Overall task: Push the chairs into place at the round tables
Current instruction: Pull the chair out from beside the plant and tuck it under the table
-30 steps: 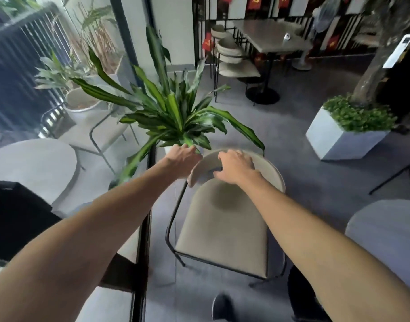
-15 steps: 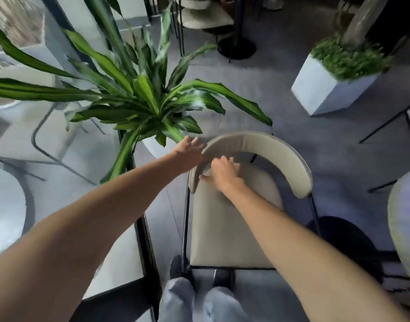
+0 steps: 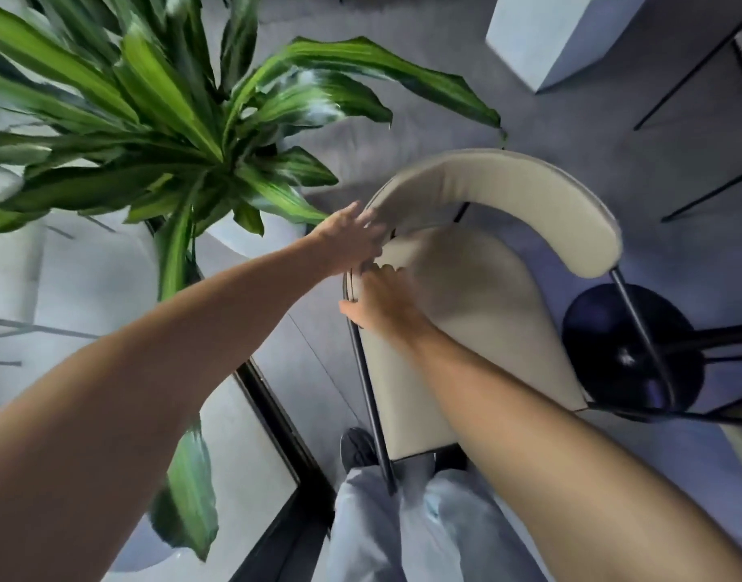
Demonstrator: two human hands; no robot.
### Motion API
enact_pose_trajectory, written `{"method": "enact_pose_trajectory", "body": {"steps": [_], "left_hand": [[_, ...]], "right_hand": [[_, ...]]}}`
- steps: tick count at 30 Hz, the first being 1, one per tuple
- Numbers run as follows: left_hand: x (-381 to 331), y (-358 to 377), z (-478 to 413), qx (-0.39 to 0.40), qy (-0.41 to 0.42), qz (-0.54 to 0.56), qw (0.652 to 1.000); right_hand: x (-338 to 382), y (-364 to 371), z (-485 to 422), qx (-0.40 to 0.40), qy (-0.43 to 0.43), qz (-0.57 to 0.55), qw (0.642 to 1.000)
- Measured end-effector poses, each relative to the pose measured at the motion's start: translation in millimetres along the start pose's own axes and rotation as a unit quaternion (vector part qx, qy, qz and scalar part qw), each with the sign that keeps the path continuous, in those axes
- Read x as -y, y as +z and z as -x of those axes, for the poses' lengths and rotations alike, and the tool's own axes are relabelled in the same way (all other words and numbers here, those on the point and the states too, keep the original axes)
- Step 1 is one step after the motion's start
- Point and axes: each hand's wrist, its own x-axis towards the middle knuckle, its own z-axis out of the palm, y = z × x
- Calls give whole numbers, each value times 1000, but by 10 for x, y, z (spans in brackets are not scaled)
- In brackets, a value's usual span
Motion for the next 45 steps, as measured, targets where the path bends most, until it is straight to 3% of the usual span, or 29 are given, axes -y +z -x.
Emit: {"method": "enact_pose_trajectory", "body": {"steps": [7, 12, 24, 29, 45], "left_hand": [[49, 409, -164, -186, 80, 29, 979], [97, 536, -195, -226, 84, 62, 969], [-1, 475, -286, -216, 34, 105, 970], [-161, 327, -359, -159, 17, 111, 981], [-739, -526, -969, -111, -74, 158, 978]], "right_hand": [[0, 177, -153, 6, -18, 2, 1000], [-10, 255, -151, -15, -2, -41, 999], [-175, 170, -149, 11, 0, -107, 994], [-452, 118, -77, 35, -6, -94, 995], [-1575, -446, 128, 55, 21, 22, 998]]}}
